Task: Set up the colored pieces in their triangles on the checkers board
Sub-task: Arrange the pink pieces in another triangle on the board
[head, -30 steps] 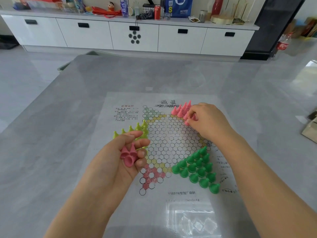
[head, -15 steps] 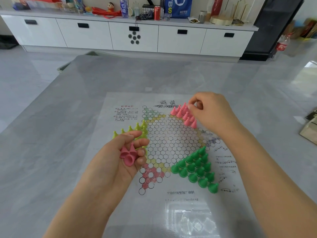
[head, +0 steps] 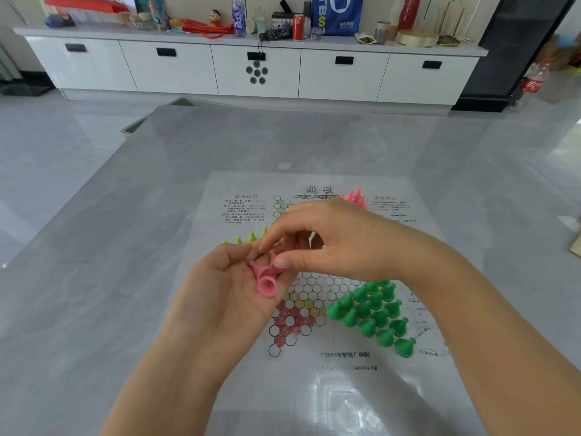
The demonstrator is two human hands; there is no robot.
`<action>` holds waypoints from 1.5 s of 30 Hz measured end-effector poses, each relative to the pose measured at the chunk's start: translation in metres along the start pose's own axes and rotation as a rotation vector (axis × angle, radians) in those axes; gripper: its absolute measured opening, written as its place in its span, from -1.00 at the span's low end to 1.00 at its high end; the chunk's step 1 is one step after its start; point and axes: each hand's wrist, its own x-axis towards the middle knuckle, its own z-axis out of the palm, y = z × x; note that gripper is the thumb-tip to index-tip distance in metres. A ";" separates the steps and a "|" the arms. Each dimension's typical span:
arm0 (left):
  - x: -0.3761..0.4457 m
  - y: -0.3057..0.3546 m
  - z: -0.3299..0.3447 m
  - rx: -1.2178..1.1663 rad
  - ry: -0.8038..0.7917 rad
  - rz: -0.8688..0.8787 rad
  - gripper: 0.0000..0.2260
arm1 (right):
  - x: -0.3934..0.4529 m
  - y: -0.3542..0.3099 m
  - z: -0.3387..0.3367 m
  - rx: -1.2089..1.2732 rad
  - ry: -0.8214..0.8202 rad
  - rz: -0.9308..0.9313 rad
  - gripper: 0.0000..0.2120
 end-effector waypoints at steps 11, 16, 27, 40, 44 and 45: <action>0.004 -0.002 -0.002 0.049 0.030 0.008 -0.74 | 0.004 0.000 0.013 0.013 -0.014 0.061 -0.76; 0.004 -0.001 -0.003 -0.014 -0.015 -0.009 -0.63 | 0.004 0.001 0.012 0.046 0.065 0.063 -0.84; 0.005 -0.001 0.000 0.015 0.051 -0.016 -0.60 | 0.000 0.014 -0.003 0.149 0.101 0.070 -0.96; -0.003 0.002 0.000 0.281 0.172 0.036 -0.89 | -0.001 0.096 0.007 -0.394 0.597 0.477 -0.91; -0.001 0.003 -0.001 0.294 0.202 0.061 -0.87 | 0.003 0.099 0.009 -0.422 0.619 0.472 -0.89; -0.001 0.003 -0.001 0.293 0.204 0.064 -0.87 | 0.004 0.100 0.009 -0.426 0.623 0.472 -0.88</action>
